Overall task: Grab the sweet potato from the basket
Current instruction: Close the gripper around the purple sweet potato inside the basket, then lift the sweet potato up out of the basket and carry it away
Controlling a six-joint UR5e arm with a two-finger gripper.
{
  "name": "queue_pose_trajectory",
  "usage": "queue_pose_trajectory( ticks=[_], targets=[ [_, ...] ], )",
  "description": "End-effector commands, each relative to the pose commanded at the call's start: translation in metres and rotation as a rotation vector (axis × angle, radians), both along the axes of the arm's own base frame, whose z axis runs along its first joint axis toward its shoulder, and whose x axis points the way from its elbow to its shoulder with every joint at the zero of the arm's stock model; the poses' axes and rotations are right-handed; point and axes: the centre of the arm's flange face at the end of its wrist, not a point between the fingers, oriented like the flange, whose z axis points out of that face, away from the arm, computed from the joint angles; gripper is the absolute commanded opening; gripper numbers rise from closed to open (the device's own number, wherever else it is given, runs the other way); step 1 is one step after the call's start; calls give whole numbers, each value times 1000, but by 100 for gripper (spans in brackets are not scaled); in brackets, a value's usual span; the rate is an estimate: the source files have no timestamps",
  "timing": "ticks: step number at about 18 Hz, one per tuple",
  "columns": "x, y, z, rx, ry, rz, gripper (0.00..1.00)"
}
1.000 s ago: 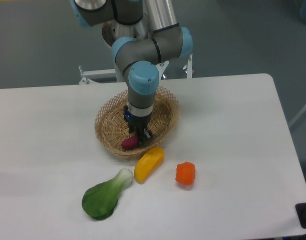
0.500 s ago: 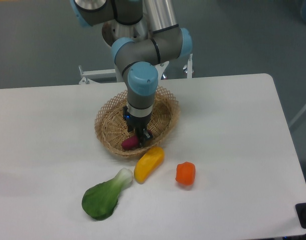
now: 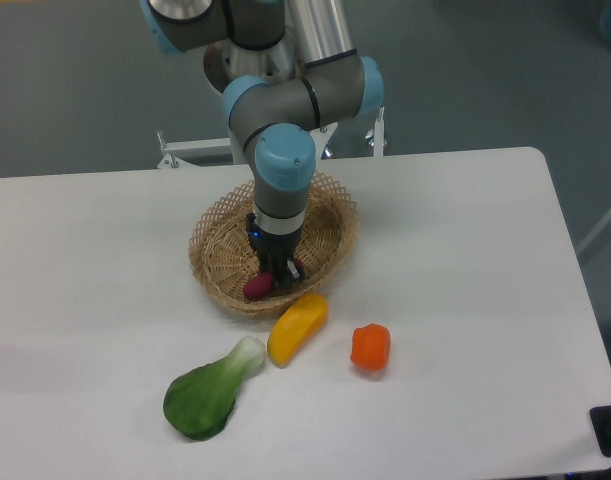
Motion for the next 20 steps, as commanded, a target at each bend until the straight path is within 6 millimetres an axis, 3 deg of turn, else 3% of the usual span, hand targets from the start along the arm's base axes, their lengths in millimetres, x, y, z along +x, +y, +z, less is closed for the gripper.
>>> queue_pose_trajectory(
  ticks=[10, 12, 17, 20],
  targets=[
    [-14, -3, 32, 37, 38, 15, 33],
    [-30, -10, 39, 36, 39, 41, 34],
    [-73, -16, 89, -6, -16, 104, 34],
    [-96, -21, 108, 8, 2, 138, 34]
  ],
)
